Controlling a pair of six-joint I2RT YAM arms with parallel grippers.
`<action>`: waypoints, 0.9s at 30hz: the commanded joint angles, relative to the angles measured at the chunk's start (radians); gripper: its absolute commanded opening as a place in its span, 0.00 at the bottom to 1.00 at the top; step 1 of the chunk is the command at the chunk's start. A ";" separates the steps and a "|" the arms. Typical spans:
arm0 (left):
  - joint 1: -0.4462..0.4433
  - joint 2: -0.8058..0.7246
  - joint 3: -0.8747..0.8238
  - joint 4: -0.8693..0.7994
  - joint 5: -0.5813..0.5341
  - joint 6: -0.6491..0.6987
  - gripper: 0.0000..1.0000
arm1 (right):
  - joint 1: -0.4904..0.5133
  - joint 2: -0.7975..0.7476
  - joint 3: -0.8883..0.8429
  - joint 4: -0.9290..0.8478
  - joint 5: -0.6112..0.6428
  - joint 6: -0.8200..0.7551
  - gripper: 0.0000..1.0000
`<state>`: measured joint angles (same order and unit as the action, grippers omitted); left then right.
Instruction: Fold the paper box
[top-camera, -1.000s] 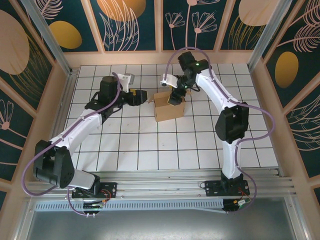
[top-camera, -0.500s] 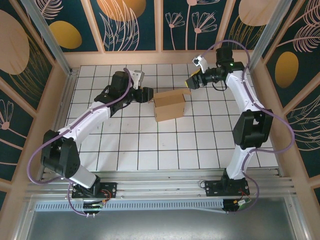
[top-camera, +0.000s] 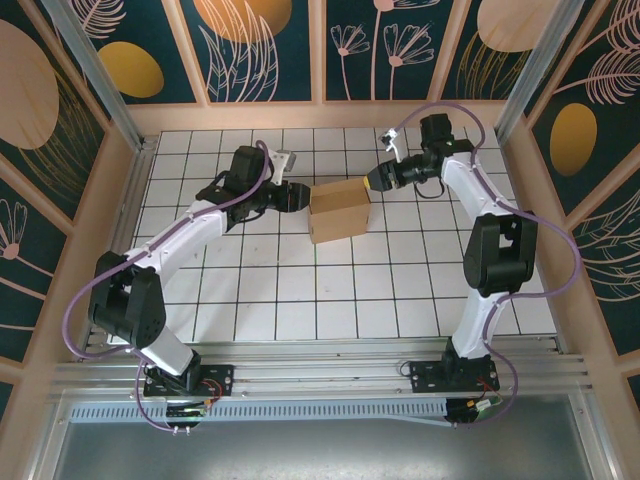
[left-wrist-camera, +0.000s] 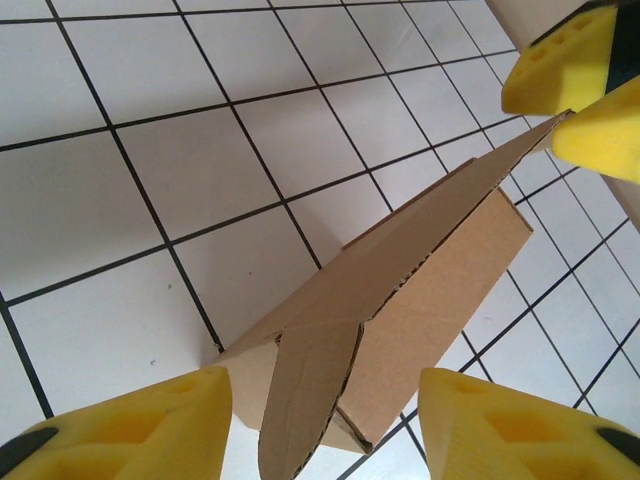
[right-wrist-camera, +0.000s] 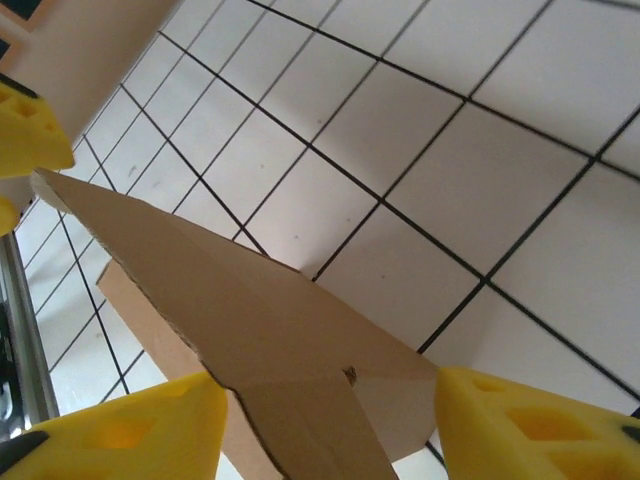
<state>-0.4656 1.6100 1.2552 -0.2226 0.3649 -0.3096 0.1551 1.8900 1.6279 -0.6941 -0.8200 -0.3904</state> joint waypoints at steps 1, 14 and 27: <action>-0.007 0.002 0.026 -0.015 -0.010 -0.004 0.45 | 0.002 -0.068 -0.043 0.059 0.026 0.032 0.50; -0.008 0.021 0.030 -0.035 -0.046 -0.005 0.28 | 0.004 -0.103 -0.080 0.116 0.007 0.058 0.38; -0.013 0.038 0.059 -0.019 -0.012 -0.060 0.07 | 0.035 -0.106 -0.096 0.158 0.038 0.117 0.13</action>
<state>-0.4683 1.6375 1.2823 -0.2478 0.3317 -0.3389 0.1776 1.8179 1.5536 -0.5720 -0.7933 -0.3096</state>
